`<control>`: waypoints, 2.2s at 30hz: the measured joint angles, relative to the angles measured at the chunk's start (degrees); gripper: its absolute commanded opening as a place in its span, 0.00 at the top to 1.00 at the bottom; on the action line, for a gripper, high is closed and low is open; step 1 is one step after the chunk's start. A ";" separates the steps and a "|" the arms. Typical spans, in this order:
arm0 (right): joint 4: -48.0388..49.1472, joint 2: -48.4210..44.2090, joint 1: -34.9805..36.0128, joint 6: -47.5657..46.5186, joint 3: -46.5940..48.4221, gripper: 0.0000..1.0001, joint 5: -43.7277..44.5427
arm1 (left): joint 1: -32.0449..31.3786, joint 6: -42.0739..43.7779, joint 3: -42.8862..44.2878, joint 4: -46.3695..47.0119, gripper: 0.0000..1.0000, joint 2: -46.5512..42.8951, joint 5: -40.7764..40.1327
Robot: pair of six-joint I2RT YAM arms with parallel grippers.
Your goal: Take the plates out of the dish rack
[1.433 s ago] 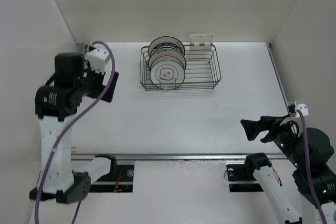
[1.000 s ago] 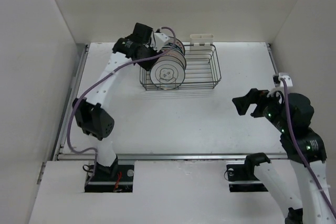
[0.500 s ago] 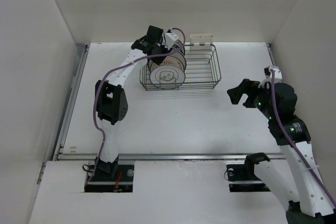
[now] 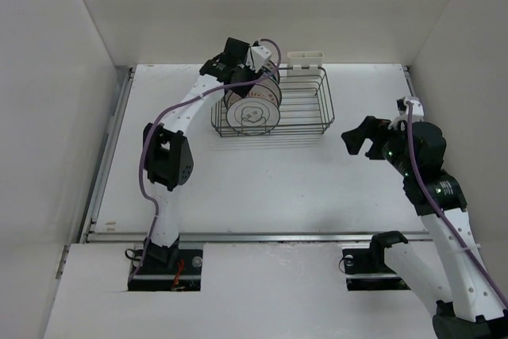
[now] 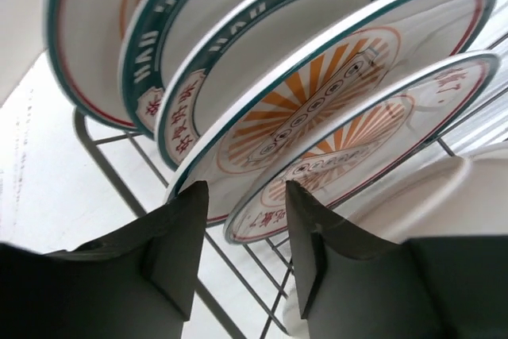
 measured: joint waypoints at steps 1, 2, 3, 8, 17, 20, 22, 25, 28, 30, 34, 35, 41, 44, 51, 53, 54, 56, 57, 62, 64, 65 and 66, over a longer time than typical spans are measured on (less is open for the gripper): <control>0.09 -0.02 0.00 0.00 -0.04 0.00 -0.15 | -0.15 -0.28 0.00 -0.02 0.56 -0.61 -0.37; 0.13 -0.02 0.00 0.00 -0.07 0.00 -0.31 | -0.31 -0.57 0.00 -0.02 0.56 -1.31 -0.59; 0.13 0.00 0.00 0.00 -0.09 0.00 -0.42 | -0.39 -0.85 0.00 -0.07 0.56 -2.21 -0.55; 0.44 0.02 0.00 0.00 -0.96 0.00 -1.16 | -0.37 -1.51 1.92 -0.44 0.52 -5.53 0.55; 0.61 0.04 0.00 0.00 -1.38 0.00 -1.79 | -0.37 -1.07 5.01 -5.73 0.62 -4.46 4.07; 0.59 0.07 0.00 0.00 -1.77 0.00 -2.08 | -0.59 -0.39 5.38 -8.59 0.62 -2.43 5.38; 0.59 0.07 0.00 0.00 -1.86 0.00 -2.16 | -0.66 0.24 5.38 -10.14 0.62 -0.96 5.79; 0.66 0.07 0.00 0.00 -1.86 0.00 -2.29 | -0.74 0.79 5.38 -12.09 0.62 0.87 6.03; 0.87 0.07 0.00 0.00 -1.97 0.00 -2.32 | -0.74 1.09 5.38 -12.94 0.63 1.97 5.77; 0.98 0.07 0.00 0.00 -2.05 0.00 -2.29 | -0.74 1.33 5.38 -12.94 0.65 2.23 5.42; 1.03 0.04 0.00 0.00 -2.36 0.00 -2.32 | -0.68 2.21 5.46 -12.92 0.94 2.23 4.81; 1.01 0.07 0.00 0.00 -2.45 0.00 -2.32 | -0.61 3.26 5.51 -13.14 1.00 2.23 4.68; 1.03 0.07 0.00 0.00 -2.64 0.00 -2.60 | -0.74 4.02 5.64 -13.90 1.00 1.95 4.50; 1.07 0.07 0.00 0.00 -2.64 0.00 -3.02 | -1.07 3.34 5.57 -13.88 1.00 1.31 3.30; 1.66 0.07 0.00 0.00 -2.64 0.00 -3.89 | -1.46 0.61 5.18 -13.62 1.00 -6.32 0.55; 1.84 0.04 0.00 0.00 -2.64 0.00 -4.28 | -1.33 -0.94 5.18 -13.46 1.00 -10.78 0.07; 1.86 0.04 0.00 0.00 -2.62 0.00 -4.46 | -1.14 -1.86 5.18 -13.40 1.00 -14.12 0.00; 1.86 0.07 0.00 0.00 -2.62 0.00 -4.72 | -0.98 -2.54 5.18 -13.53 1.00 -18.21 0.33; 1.88 0.04 0.00 0.00 -2.62 0.00 -4.85 | -0.96 -2.95 5.20 -13.92 1.00 -20.76 0.72; 2.05 0.13 0.00 0.22 -2.62 0.00 -5.25 | -0.98 -4.59 5.49 -19.56 1.00 -30.47 6.40; 2.40 0.46 0.00 0.26 -2.62 0.00 -5.60 | -1.01 -5.11 3.17 -20.74 1.00 -32.83 7.34; 2.45 0.76 0.00 0.28 -2.62 0.00 -5.88 | -1.07 -5.22 1.33 -20.74 1.00 -33.31 7.28; 2.49 1.03 0.00 0.31 -2.58 0.00 -6.19 | -1.14 -4.98 -0.59 -20.65 0.99 -33.24 6.56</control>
